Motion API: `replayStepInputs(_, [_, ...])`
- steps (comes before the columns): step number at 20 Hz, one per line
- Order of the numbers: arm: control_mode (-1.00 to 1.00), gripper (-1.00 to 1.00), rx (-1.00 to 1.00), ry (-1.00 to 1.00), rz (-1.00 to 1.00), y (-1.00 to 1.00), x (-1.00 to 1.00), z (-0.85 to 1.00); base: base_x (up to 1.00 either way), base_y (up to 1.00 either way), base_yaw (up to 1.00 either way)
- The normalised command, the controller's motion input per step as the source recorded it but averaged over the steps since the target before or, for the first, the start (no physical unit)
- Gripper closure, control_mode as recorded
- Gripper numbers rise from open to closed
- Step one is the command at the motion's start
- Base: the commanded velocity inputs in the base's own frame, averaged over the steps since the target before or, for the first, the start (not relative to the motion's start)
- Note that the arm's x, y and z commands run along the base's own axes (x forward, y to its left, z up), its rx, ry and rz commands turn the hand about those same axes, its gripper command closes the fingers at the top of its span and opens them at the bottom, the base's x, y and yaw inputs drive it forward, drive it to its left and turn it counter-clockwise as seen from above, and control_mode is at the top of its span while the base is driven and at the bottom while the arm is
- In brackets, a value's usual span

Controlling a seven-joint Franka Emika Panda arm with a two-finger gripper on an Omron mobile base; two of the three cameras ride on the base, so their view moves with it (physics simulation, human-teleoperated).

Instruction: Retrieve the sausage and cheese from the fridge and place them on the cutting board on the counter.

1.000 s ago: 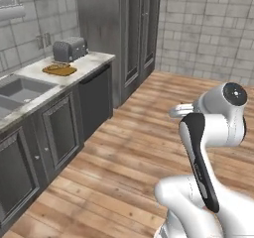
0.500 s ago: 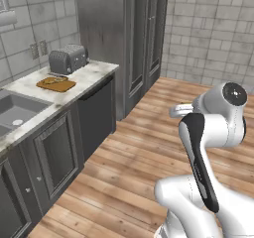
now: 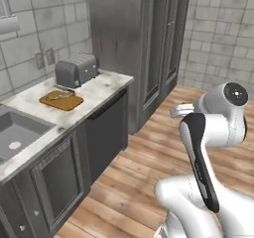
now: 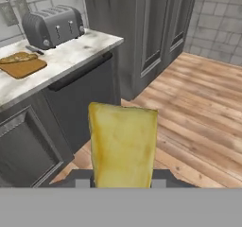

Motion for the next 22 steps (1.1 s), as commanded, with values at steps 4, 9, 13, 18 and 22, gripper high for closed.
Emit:
replayStepInputs(4, [1.00,1.00,0.00,0.00,0.00,0.00,0.00,0.00,1.00,-0.22,0.26])
replayStepInputs(9, [1.00,1.00,0.00,0.00,0.00,0.00,0.00,0.00,1.00,-0.28,0.38])
replayStepInputs(13, [1.00,1.00,0.00,0.00,0.00,0.00,0.00,0.00,1.00,-0.27,0.45])
replayStepInputs(18, [1.00,1.00,0.00,0.00,0.00,0.00,0.00,0.00,1.00,-0.22,0.51])
replayStepInputs(22, [1.00,1.00,0.00,0.00,0.00,0.00,0.00,0.00,0.68,-0.06,0.65])
